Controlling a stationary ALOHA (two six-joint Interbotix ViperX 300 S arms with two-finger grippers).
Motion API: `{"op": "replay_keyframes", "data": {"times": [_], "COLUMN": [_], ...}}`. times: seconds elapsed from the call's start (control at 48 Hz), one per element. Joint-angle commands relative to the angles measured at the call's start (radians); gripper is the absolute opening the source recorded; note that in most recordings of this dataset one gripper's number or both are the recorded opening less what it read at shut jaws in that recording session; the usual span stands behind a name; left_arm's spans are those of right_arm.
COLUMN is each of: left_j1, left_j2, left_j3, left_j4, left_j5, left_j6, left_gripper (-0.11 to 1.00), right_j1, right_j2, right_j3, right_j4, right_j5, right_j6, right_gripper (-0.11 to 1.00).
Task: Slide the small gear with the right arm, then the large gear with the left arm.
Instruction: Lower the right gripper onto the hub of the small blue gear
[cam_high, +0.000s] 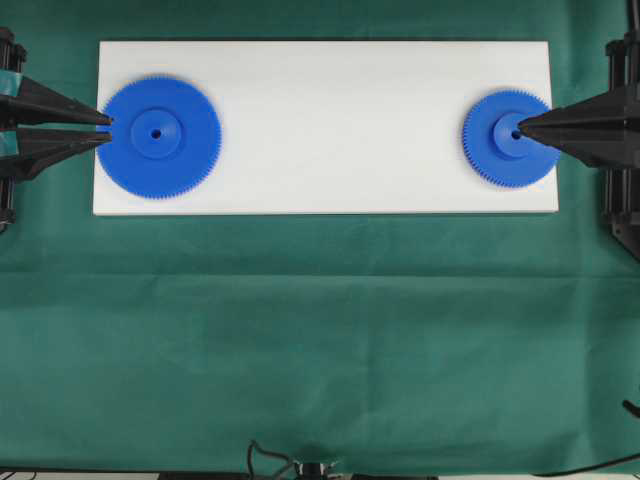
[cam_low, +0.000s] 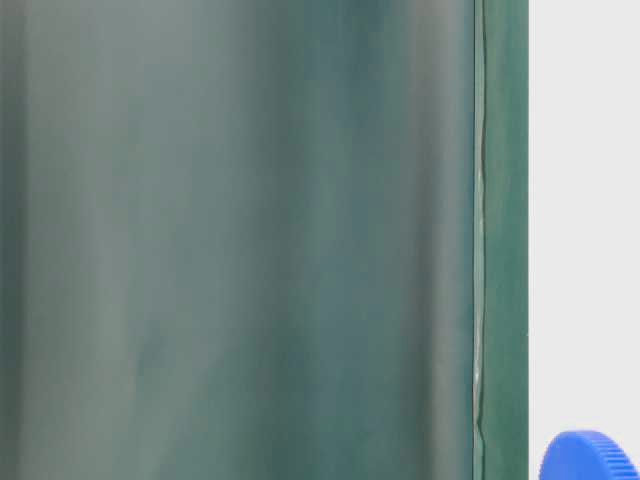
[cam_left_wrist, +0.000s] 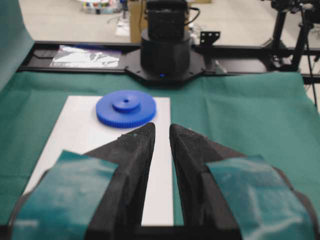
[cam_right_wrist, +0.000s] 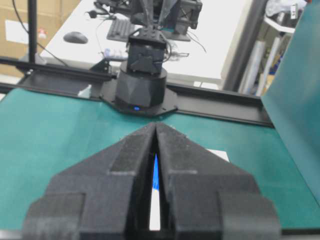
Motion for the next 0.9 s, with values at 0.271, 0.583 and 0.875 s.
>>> {"op": "replay_keyframes", "data": {"times": [0.271,0.583,0.875], "left_j1": [0.014,0.100,0.163], "left_j2": [0.000,0.006,0.008], "left_j3": [-0.017,-0.015,-0.015], "left_j4": [-0.009,-0.011,-0.009], "left_j5": [0.097,0.209,0.344], "left_j6": [0.015,0.014,0.012], "left_gripper": [0.00,0.00,0.00], "right_j1": [-0.066,-0.268,-0.310], "right_j2": [0.026,0.029,0.051], "right_j3": [-0.031,-0.025,-0.018], "right_j4": [0.028,0.057,0.054], "right_j5": [0.187,0.502,0.664], "right_j6": [0.032,0.144,0.190], "right_gripper": [0.53,0.53,0.53]}}
